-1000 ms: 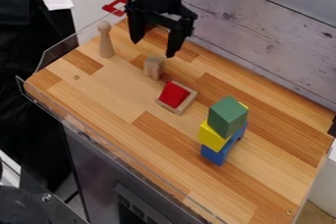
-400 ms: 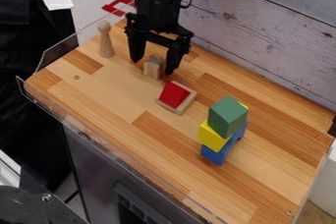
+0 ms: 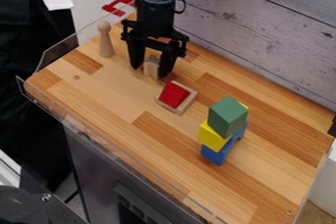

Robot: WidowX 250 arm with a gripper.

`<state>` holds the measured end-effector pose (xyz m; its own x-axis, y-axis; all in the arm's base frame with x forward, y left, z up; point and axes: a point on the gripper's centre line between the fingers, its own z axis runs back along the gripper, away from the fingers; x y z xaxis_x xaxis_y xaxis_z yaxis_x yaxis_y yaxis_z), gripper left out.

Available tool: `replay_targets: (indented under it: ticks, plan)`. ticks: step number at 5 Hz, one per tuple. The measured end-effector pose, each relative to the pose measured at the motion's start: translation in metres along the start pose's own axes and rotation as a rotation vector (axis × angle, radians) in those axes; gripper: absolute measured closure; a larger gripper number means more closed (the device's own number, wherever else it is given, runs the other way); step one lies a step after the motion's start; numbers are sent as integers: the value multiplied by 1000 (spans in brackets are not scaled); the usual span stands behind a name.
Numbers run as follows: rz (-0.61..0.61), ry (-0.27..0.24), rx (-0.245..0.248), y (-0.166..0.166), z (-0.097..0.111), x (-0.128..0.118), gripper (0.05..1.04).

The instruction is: Put the plus on top of the green cube

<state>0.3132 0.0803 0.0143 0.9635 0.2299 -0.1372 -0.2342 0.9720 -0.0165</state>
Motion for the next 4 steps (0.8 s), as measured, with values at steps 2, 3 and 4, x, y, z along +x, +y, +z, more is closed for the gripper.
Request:
replay_targets:
  ticks: [2, 3, 4]
  plan:
    - [-6, 5, 28, -2, 10, -13, 632]
    - [-50, -36, 104, -14, 57, -27, 632]
    - [-132, -48, 156, -33, 98, -54, 632]
